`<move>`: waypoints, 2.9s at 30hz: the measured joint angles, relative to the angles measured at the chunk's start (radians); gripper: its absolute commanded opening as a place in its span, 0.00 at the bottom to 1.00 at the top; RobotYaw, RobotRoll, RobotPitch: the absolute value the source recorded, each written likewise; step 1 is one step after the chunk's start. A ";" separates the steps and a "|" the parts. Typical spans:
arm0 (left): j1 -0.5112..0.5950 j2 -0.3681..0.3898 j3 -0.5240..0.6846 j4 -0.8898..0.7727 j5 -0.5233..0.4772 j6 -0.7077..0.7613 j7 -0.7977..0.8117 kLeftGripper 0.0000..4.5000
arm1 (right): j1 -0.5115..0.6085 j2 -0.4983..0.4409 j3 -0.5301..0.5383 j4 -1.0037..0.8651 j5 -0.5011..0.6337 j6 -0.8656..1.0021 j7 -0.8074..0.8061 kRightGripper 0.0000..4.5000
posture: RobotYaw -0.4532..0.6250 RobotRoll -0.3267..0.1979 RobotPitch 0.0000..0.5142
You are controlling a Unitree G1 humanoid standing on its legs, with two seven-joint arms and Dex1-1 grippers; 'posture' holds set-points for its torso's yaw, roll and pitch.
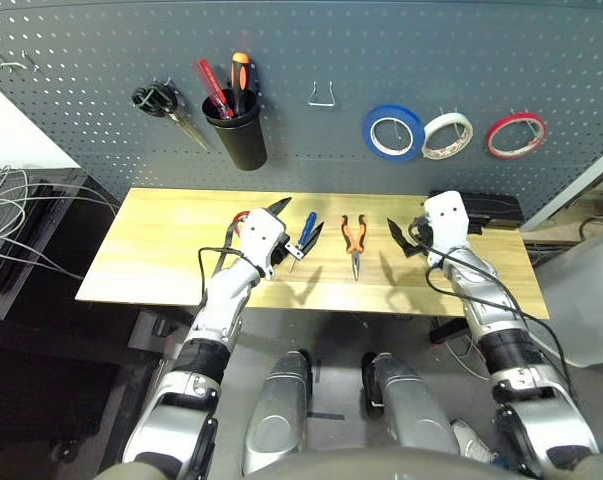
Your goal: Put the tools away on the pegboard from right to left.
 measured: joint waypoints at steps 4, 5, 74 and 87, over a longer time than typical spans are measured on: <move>0.000 0.018 -0.006 -0.005 0.038 0.125 0.031 1.00 | -0.110 0.032 -0.040 0.164 0.028 0.083 -0.051 1.00 | 0.51 0.62 0.44; 0.000 0.020 -0.006 -0.007 0.041 0.145 0.035 1.00 | -0.124 0.035 -0.040 0.191 0.027 0.091 -0.052 1.00 | 0.52 0.62 0.45; 0.161 -0.037 -0.059 -0.365 -0.010 0.198 -0.025 1.00 | -0.266 0.190 -0.052 0.107 0.068 0.330 -0.208 1.00 | 0.56 0.62 0.72; 0.183 -0.036 -0.059 -0.372 -0.010 0.198 -0.025 1.00 | -0.417 0.215 -0.072 0.525 0.056 0.053 -0.258 1.00 | 0.61 0.62 0.74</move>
